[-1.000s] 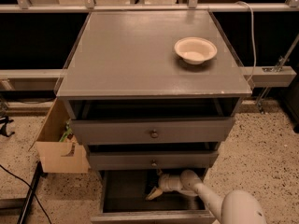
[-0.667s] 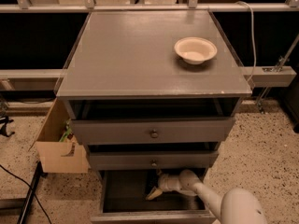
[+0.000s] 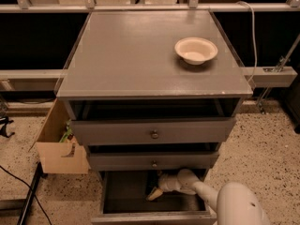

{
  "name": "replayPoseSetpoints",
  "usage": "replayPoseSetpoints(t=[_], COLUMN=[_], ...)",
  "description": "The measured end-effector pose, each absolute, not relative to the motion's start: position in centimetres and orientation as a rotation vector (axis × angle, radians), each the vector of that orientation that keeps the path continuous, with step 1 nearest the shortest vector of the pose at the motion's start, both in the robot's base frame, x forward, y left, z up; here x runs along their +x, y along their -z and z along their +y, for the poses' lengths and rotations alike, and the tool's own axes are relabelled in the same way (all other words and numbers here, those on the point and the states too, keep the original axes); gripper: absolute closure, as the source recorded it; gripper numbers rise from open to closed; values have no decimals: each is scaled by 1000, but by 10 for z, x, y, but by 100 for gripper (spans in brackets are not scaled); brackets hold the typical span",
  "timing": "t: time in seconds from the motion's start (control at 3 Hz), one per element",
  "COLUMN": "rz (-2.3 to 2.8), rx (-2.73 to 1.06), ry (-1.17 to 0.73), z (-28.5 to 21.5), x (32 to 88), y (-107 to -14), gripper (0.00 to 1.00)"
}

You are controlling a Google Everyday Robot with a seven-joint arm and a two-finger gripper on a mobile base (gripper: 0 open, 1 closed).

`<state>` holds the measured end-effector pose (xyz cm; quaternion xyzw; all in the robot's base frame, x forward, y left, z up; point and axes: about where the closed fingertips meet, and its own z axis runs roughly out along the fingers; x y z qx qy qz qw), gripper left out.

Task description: Pick rxbar blueberry from bottom drawer and place on counter

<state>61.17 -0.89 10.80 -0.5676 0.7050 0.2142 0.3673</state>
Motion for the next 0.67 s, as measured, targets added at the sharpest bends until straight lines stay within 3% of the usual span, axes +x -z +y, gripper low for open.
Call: replayPoseSetpoints(t=[0.67], rz=[1905], rx=[-1443], ry=[-546], z=[-17], x=[613], y=[-100], gripper=[4])
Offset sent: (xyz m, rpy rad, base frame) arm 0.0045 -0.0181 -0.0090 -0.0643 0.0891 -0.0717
